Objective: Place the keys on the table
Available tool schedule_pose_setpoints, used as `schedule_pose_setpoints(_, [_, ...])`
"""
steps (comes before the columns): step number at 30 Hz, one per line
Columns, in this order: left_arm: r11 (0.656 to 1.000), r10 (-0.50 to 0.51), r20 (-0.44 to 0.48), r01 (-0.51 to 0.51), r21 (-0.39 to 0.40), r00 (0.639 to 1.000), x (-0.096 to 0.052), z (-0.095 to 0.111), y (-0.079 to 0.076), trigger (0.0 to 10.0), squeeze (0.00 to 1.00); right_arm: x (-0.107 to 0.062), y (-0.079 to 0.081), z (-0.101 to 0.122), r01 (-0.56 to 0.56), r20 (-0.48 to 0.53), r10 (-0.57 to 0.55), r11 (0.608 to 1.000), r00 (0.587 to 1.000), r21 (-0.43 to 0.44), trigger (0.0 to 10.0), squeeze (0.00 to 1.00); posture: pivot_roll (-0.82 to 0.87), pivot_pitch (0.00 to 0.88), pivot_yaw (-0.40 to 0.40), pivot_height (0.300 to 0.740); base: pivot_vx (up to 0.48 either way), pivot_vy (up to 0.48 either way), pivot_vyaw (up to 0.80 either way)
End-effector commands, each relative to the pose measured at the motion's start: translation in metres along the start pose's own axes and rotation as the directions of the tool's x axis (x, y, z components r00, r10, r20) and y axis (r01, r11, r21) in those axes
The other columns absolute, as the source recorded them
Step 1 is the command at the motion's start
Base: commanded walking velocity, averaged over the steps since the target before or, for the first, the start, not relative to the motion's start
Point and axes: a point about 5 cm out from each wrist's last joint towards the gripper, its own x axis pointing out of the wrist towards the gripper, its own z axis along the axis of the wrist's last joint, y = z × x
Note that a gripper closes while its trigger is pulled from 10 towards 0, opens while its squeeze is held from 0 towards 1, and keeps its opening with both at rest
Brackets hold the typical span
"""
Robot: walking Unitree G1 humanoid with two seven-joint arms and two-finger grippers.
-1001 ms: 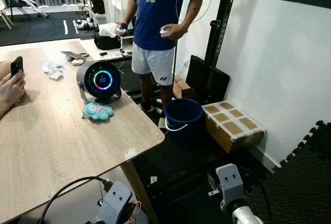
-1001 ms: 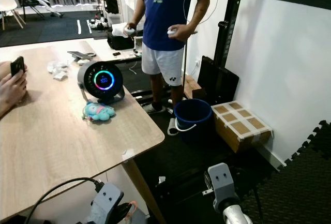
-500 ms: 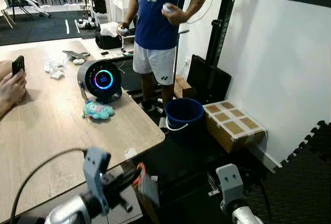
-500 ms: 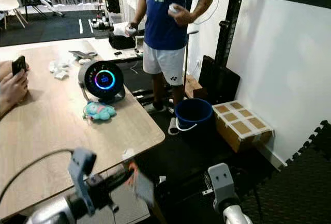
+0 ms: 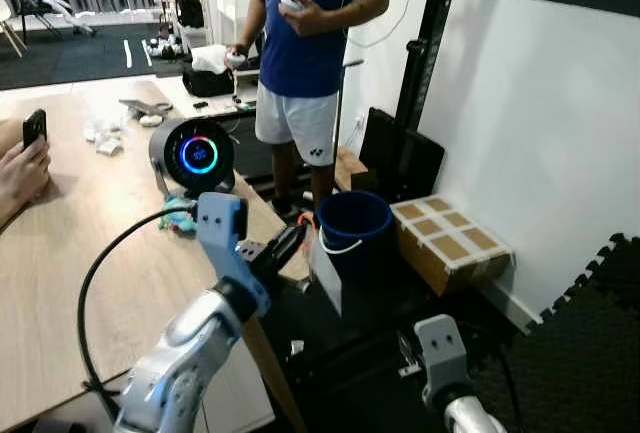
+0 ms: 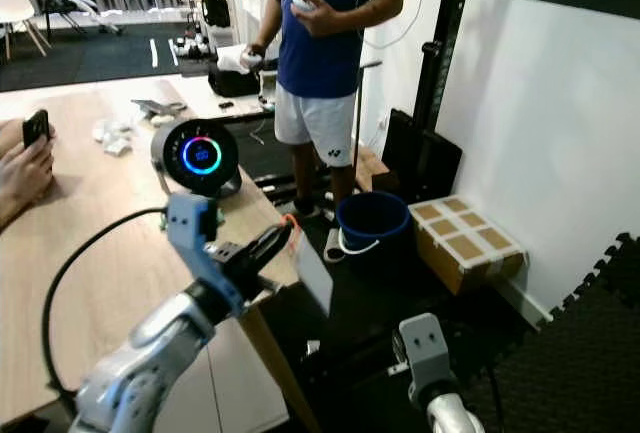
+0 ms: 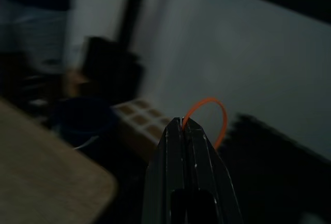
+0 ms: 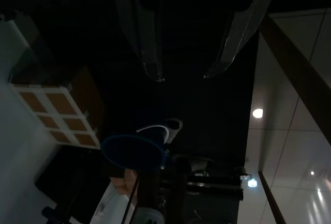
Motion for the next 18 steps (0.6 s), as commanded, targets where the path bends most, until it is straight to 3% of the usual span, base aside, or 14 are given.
schedule_pose_setpoints(1, [0.998, 0.053, 0.003, -0.053, 0.017, 0.999, 0.006, -0.002, -0.002, 10.0, 0.00, -0.001, 0.000, -0.002, 0.007, -0.008, -0.007, 1.000, 1.000, 0.004, 10.0, 0.00, 0.09, 0.087, 0.005, 0.740, 0.000, 0.000, 0.00])
schedule_pose_setpoints(7, [0.979, 0.155, 0.009, -0.155, 0.134, 0.988, 0.034, 0.002, -0.002, 10.0, 0.00, -0.002, 0.002, -0.002, 0.012, -0.007, -0.012, 1.000, 1.000, 0.009, 10.0, 0.00, 0.08, 0.089, 0.015, 0.740, 0.000, 0.000, 0.00])
schedule_pose_setpoints(11, [0.947, 0.225, -0.005, -0.217, 0.236, 0.974, 0.041, 0.000, 0.005, 10.0, 0.00, -0.002, 0.002, -0.003, 0.013, -0.007, -0.013, 1.000, 1.000, 0.010, 10.0, 0.00, 0.08, 0.093, 0.017, 0.740, 0.000, 0.000, 0.00])
schedule_pose_setpoints(13, [0.946, 0.229, -0.003, -0.221, 0.238, 0.973, 0.042, 0.000, 0.005, 10.0, 0.00, -0.002, 0.002, -0.003, 0.013, -0.007, -0.013, 1.000, 1.000, 0.010, 10.0, 0.00, 0.08, 0.093, 0.017, 0.740, 0.000, 0.000, 0.00])
schedule_pose_setpoints(17, [0.881, 0.394, -0.043, -0.363, 0.303, 0.918, 0.048, -0.010, 0.037, 10.0, 0.00, -0.002, 0.005, -0.002, 0.012, -0.005, -0.012, 1.000, 1.000, 0.014, 10.0, 0.00, 0.08, 0.113, 0.031, 0.740, 0.000, 0.000, 0.00])
schedule_pose_setpoints(18, [0.881, 0.394, -0.043, -0.363, 0.303, 0.918, 0.048, -0.010, 0.037, 10.0, 0.00, -0.002, 0.005, -0.002, 0.012, -0.005, -0.012, 1.000, 1.000, 0.014, 10.0, 0.00, 0.08, 0.113, 0.031, 0.740, 0.000, 0.000, 0.00])
